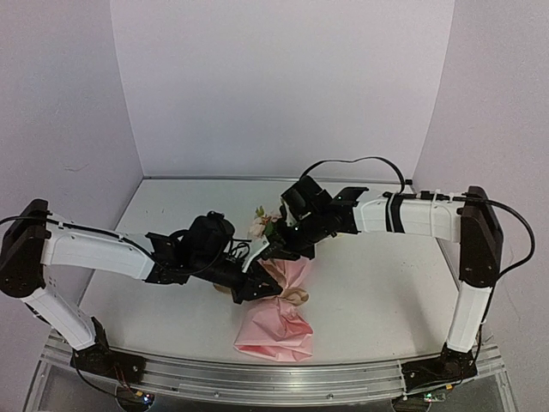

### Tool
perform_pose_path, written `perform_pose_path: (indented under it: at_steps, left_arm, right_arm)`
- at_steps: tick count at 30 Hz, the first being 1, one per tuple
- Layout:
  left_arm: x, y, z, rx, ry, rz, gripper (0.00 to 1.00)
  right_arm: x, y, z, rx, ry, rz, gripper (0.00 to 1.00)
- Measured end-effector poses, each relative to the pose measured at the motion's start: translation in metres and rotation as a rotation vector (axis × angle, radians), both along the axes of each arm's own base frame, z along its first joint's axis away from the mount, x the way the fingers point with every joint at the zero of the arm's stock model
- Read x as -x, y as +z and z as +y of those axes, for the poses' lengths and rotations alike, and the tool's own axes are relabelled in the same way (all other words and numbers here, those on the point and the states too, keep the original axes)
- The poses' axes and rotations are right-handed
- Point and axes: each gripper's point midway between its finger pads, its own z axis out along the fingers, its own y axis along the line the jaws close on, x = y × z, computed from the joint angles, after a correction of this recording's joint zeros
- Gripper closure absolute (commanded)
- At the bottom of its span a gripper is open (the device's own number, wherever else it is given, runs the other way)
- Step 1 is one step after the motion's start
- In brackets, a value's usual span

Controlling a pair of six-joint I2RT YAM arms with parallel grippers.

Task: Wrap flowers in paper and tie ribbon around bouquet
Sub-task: Place the right side of the half-tied ribbon on the folded bouquet, then pass from the right arm to the left

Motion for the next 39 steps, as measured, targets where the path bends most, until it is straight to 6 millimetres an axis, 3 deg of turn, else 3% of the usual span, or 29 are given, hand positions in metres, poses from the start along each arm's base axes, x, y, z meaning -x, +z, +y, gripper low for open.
perform_pose_path:
  at_steps: [11, 17, 26, 29, 32, 35, 39]
  left_arm:
    - [0.013, -0.031, -0.038, -0.215, -0.097, -0.236, 0.88]
    - [-0.008, -0.046, -0.039, -0.300, -0.030, -0.299, 0.85]
    - [-0.019, -0.042, -0.042, -0.286, 0.043, -0.282, 0.49]
    - [-0.022, -0.033, -0.038, -0.237, 0.092, -0.253, 0.45]
    - [-0.020, -0.013, -0.020, -0.164, 0.145, -0.195, 0.44]
    - [-0.029, 0.023, 0.000, -0.041, 0.224, -0.141, 0.46]
    - [-0.055, 0.064, 0.030, 0.110, 0.353, -0.072, 0.49]
  right_arm:
    - [0.000, -0.006, 0.009, -0.021, 0.045, 0.023, 1.00]
    - [0.001, -0.007, 0.010, -0.021, 0.050, 0.026, 1.00]
    - [0.000, -0.006, 0.010, -0.023, 0.049, 0.023, 1.00]
    - [0.000, -0.006, 0.010, -0.024, 0.049, 0.022, 1.00]
    - [-0.002, -0.005, 0.012, -0.033, 0.044, 0.015, 1.00]
    - [-0.003, -0.005, 0.011, -0.032, 0.043, 0.016, 1.00]
    - [-0.003, -0.005, 0.011, -0.030, 0.042, 0.013, 1.00]
